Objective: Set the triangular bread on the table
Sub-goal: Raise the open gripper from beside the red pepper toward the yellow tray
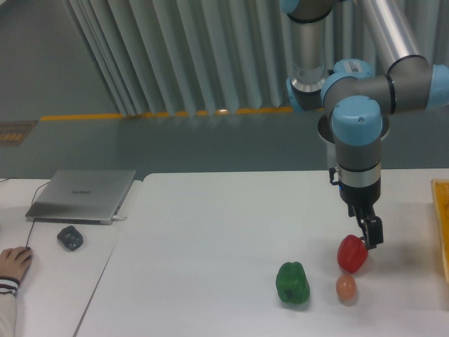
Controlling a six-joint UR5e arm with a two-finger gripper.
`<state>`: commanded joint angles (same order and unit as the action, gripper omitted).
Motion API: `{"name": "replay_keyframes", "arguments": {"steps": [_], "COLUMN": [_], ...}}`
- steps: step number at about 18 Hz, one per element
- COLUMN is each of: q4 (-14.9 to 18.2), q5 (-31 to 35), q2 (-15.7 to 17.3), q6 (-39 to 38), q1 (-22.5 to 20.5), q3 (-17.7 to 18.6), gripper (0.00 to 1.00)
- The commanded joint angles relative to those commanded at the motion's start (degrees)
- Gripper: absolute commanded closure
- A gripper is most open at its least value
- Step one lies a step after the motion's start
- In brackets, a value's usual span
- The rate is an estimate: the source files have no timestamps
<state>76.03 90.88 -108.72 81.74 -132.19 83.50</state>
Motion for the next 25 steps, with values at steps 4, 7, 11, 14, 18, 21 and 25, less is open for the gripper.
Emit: {"name": "replay_keyframes", "arguments": {"steps": [4,7,11,14,18,21,25], "q4": [-0.09,-0.26,-1.14,-3.43,-3.87,-3.78,-3.87], "q5": [-0.09,0.79,0.79,0.96,0.87,0.79,0.79], "q2": [0.09,0.0,1.13,2.02,2.11,2.46,3.78], "q6": [-0.96,-0.97,-1.05,-0.97,-0.09,0.0,0.0], "q1": [-0.09,0.18,-0.96,-2.36,-4.12,-5.79,-8.34], "q3": [-0.09,1.14,2.71,4.04,4.13,4.04,4.39], "gripper": [0.0,0.0,0.0,0.0,0.0,0.0,0.0]}}
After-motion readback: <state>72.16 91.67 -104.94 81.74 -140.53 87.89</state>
